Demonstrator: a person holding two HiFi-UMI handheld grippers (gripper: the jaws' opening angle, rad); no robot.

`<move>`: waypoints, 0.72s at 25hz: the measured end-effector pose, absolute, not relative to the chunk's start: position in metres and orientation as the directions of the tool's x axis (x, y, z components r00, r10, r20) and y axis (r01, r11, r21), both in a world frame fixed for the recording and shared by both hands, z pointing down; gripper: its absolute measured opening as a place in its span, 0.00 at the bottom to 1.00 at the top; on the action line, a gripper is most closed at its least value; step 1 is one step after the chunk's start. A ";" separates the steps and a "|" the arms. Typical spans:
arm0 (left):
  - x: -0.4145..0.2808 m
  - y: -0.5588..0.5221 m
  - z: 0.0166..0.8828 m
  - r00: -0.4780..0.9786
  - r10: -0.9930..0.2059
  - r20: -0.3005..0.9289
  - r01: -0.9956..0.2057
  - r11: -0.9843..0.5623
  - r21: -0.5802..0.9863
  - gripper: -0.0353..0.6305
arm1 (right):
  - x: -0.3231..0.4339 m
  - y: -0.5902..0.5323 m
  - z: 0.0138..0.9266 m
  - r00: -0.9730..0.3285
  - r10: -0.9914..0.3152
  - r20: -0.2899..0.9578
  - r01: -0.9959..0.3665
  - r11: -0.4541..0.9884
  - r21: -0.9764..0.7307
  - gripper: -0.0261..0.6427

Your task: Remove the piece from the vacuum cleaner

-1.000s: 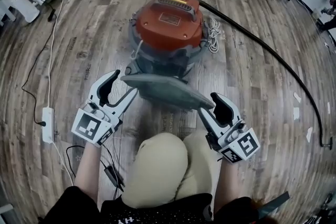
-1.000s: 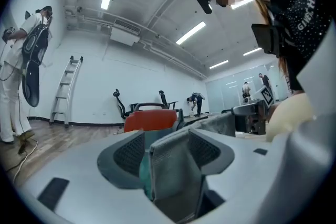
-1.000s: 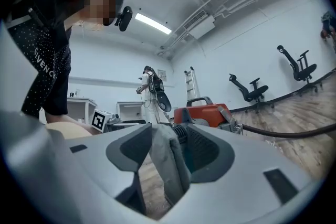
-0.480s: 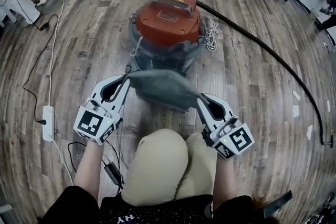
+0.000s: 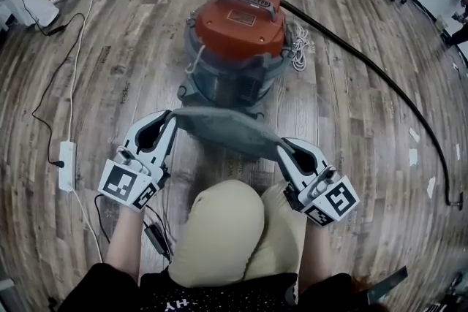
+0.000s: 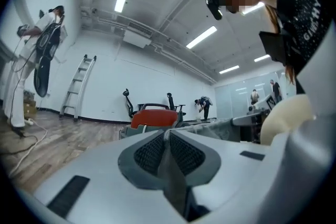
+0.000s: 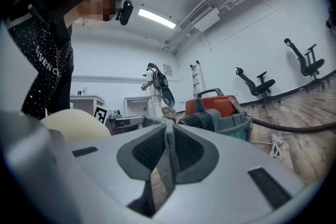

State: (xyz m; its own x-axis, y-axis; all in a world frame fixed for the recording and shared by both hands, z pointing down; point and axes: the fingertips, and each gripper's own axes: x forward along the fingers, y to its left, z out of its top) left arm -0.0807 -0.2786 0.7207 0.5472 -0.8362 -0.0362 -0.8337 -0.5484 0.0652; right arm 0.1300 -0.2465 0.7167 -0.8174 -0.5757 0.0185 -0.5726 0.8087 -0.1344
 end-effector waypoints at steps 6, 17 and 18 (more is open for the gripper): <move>-0.083 -0.289 0.735 0.539 -0.842 0.025 -0.840 -0.534 0.098 0.25 | 0.135 -0.267 0.713 -0.749 -0.661 -0.048 -0.635 0.737 -0.230 0.30; -0.060 -0.283 0.737 0.584 -0.811 0.033 -0.811 -0.584 -0.002 0.07 | 0.134 -0.269 0.722 -0.779 -0.626 0.033 -0.621 0.765 -0.169 0.06; -0.060 -0.283 0.737 0.587 -0.809 0.035 -0.809 -0.587 0.000 0.07 | 0.134 -0.269 0.722 -0.777 -0.629 0.034 -0.625 0.763 -0.165 0.06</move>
State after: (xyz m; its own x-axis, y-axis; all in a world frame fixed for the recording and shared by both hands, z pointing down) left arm -0.0598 -0.2825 0.7371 0.5870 -0.8088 0.0352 -0.8093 -0.5874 0.0002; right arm 0.1341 -0.2687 0.7221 -0.7767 -0.6290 0.0336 -0.6250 0.7630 -0.1650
